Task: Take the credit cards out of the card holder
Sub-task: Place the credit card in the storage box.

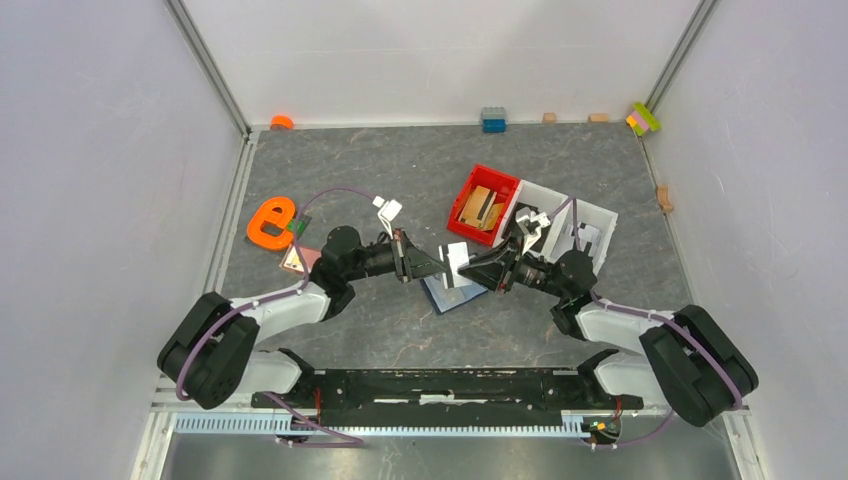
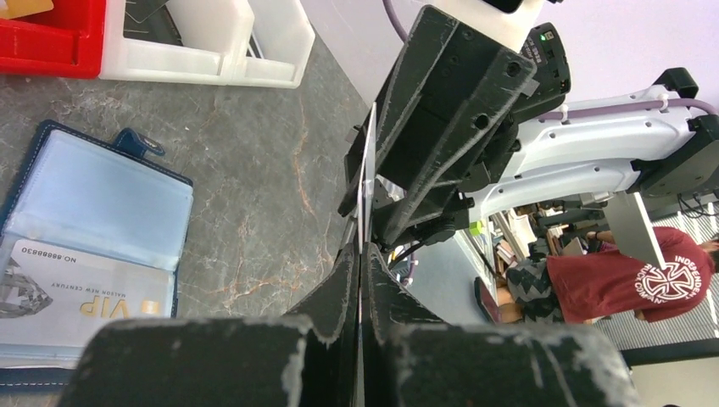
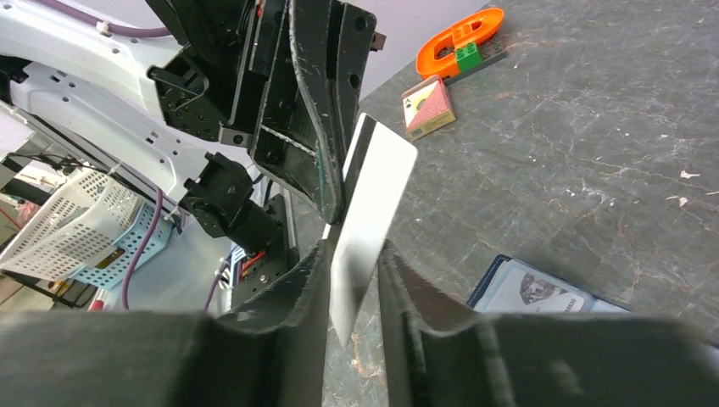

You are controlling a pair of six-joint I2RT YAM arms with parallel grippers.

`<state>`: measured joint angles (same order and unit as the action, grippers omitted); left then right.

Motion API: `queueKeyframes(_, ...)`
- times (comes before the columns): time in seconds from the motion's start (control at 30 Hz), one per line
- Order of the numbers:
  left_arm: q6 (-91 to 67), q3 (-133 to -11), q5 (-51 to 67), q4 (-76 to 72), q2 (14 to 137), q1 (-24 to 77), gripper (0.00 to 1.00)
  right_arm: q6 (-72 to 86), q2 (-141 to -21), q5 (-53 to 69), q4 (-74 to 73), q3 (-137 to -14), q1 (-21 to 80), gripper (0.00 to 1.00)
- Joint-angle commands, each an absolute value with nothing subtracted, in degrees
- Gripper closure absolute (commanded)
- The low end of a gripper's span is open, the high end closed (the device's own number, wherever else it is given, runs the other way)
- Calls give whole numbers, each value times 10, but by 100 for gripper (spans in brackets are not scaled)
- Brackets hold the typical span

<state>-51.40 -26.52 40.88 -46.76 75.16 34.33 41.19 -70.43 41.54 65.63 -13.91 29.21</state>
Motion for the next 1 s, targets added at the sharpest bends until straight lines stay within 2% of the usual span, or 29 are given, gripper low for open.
queueKeyframes(0.0,-507,-285,412,-473,740,348,98,445,-727,448,733,-163,300,77)
queueKeyframes(0.07,-503,-286,407,-466,736,347,97,462,-740,452,751,-164,299,94)
queueKeyframes(0.1,-499,-285,403,-458,732,347,93,462,-741,447,743,-164,298,99)
queueKeyframes(0.23,-452,-289,344,-362,701,347,64,419,-715,402,629,-165,266,100)
queueKeyframes(0.33,-405,-308,259,-231,675,347,55,354,-669,316,457,-171,219,100)
queueKeyframes(0.5,-384,-327,195,-149,658,347,53,280,-578,76,202,-210,180,100)
queueKeyframes(0.73,-384,-326,194,-146,651,347,53,272,-467,-155,86,-221,151,100)
queueKeyframes(0.83,-384,-327,193,-146,651,348,53,276,-458,-175,63,-229,121,100)
queueKeyframes(0.97,-382,-326,191,-146,653,347,53,272,-479,-137,39,-246,61,100)
